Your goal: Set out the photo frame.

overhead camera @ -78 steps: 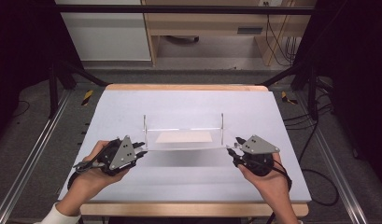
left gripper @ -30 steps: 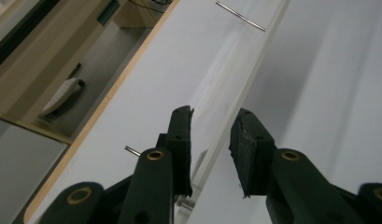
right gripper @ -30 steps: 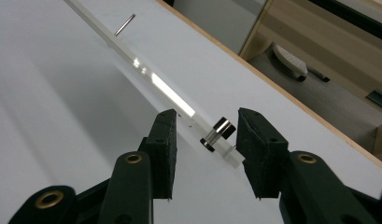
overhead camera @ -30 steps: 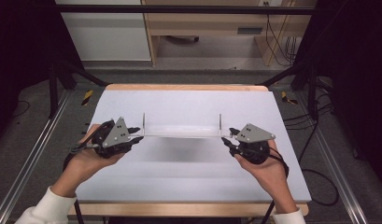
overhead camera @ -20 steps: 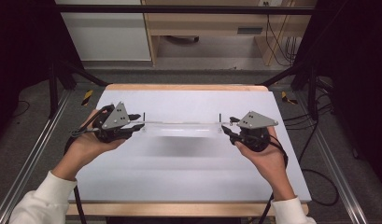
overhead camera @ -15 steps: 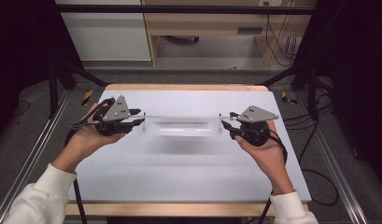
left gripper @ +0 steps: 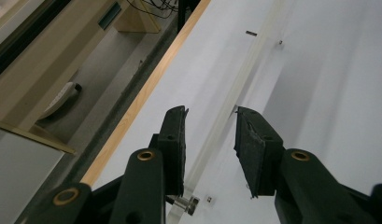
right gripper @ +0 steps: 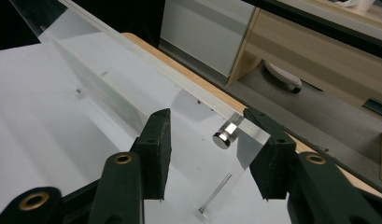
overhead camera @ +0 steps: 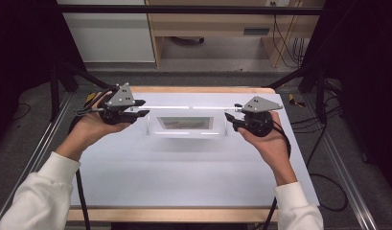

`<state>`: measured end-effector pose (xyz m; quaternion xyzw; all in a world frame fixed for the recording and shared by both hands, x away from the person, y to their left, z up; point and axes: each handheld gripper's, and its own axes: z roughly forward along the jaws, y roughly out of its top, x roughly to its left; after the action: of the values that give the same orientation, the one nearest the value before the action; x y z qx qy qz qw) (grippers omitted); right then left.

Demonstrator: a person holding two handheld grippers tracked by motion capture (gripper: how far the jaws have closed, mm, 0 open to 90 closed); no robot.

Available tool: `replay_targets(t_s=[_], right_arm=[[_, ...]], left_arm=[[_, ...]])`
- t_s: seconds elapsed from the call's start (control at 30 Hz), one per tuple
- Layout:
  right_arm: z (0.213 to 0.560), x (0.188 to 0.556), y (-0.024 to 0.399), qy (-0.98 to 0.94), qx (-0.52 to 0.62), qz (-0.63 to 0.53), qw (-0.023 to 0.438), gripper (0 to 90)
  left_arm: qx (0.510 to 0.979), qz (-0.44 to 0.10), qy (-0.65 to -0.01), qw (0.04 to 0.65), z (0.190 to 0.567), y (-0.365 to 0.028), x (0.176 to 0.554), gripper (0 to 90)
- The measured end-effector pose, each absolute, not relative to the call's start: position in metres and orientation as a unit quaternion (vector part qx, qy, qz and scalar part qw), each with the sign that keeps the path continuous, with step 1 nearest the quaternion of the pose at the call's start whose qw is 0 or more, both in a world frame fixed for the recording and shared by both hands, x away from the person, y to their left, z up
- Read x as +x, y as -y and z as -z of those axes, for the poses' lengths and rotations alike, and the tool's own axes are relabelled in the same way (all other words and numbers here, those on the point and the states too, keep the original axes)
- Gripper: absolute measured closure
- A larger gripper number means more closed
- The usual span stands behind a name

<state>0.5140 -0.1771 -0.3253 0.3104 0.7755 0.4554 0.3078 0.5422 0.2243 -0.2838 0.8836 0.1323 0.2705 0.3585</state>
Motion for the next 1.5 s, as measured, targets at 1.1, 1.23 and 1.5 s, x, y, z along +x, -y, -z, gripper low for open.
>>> replay_targets(t_s=[1.1, 1.23, 1.5], right_arm=[[0.316, 0.555, 0.182, -0.768, 0.327, -0.469, 0.287, 54.9], [0.316, 0.558, 0.182, -0.767, 0.331, -0.469, 0.287, 54.9], [0.316, 0.567, 0.182, -0.759, 0.342, -0.475, 0.284, 54.6]], left_arm=[[0.871, -0.273, -0.149, 0.381, 0.275, -0.228, 0.583, 54.9], [0.855, -0.283, -0.165, 0.402, 0.271, -0.232, 0.579, 42.6], [0.801, -0.298, -0.224, 0.468, 0.264, -0.248, 0.560, 25.9]])
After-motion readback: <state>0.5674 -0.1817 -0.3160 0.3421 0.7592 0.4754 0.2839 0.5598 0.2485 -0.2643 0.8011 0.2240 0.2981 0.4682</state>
